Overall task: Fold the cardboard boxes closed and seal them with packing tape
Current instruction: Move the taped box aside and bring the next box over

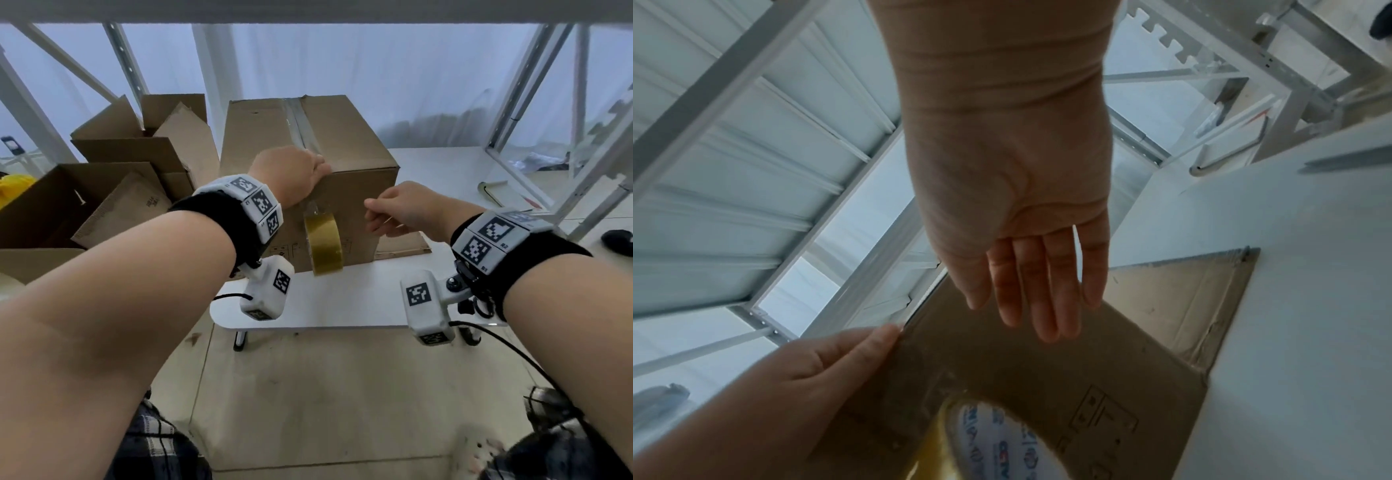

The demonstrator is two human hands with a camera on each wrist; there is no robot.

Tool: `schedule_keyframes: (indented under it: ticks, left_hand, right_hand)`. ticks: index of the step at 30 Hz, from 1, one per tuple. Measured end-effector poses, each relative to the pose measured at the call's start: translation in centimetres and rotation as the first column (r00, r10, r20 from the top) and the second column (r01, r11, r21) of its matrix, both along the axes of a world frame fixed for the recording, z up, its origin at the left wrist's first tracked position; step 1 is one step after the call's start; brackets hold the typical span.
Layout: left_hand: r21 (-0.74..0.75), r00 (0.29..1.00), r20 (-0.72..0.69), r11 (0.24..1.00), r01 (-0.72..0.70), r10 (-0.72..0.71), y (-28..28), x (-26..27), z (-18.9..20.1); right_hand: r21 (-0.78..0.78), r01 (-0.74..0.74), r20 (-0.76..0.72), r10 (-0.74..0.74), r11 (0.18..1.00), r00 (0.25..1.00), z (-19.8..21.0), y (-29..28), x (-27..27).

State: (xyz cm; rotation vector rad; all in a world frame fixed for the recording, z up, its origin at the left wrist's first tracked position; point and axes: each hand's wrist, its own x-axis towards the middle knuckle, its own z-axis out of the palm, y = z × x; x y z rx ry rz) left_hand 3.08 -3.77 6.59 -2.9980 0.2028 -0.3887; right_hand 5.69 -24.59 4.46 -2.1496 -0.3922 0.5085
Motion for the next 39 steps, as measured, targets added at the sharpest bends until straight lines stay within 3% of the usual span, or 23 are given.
schedule_keyframes:
  ticks: [4,8,13,15,20,27,28,30,32,33,34,37,39]
  left_hand:
    - [-0.121,0.999,0.048,0.992,0.024,-0.018,-3.2,0.1,-0.2]
    - [-0.190,0.979,0.095,0.962,0.195,-0.180,-8.9,0.8,-0.9]
    - [-0.070,0.963,0.030,0.960,0.271,-0.270,-14.1,2.8,-5.3]
    - [-0.076,0.961,0.011,0.958,0.275,-0.275,-14.8,3.1,-7.0]
    - [-0.104,0.959,-0.103,0.961,0.255,-0.266,-15.4,2.7,-10.2]
    - [-0.162,0.950,-0.161,0.957,0.241,-0.267,-15.6,2.4,-10.5]
    - [-0.178,0.952,-0.157,0.956,0.233,-0.261,-15.5,2.3,-10.2]
    - [-0.218,0.958,-0.124,0.949,0.228,-0.259,-15.5,2.0,-9.6]
    - [-0.239,0.963,-0.057,0.940,0.244,-0.265,-15.1,1.8,-8.6]
    - [-0.238,0.964,-0.021,0.938,0.254,-0.266,-14.9,1.6,-8.0]
    - [-0.230,0.964,0.013,0.938,0.261,-0.266,-14.6,1.4,-7.3]
    - [-0.191,0.963,0.102,0.946,0.263,-0.248,-12.8,0.3,-5.2]
    - [-0.193,0.968,0.137,0.953,0.232,-0.208,-11.2,-0.6,-4.3]
  right_hand:
    - [-0.135,0.050,0.082,-0.039,0.990,0.996,0.1,-2.2,1.4]
    - [-0.251,0.190,0.133,-0.161,0.949,0.978,-2.2,-7.6,2.7]
    - [-0.568,0.293,0.192,-0.223,0.769,0.956,-7.1,-15.1,3.2]
    - [-0.621,0.308,0.215,-0.221,0.721,0.951,-8.7,-16.1,3.2]
    - [-0.677,0.226,0.078,-0.238,0.700,0.968,-13.8,-16.8,3.1]
    - [-0.571,0.389,0.107,-0.405,0.723,0.908,-14.1,-14.0,3.1]
    - [-0.493,0.431,0.090,-0.448,0.756,0.889,-13.6,-13.3,3.4]
    - [-0.176,0.568,-0.076,-0.587,0.804,0.806,-12.3,-12.0,3.7]
    - [0.166,0.706,-0.341,-0.632,0.689,0.696,-10.5,-10.5,3.5]
    - [0.261,0.714,-0.370,-0.616,0.649,0.695,-9.8,-9.9,3.4]
    - [0.321,0.679,-0.340,-0.588,0.661,0.734,-8.9,-9.2,3.0]
    - [0.414,0.447,-0.163,-0.418,0.793,0.894,-7.0,-7.2,2.1]
    - [0.420,0.318,-0.075,-0.316,0.850,0.946,-6.3,-6.1,1.3]
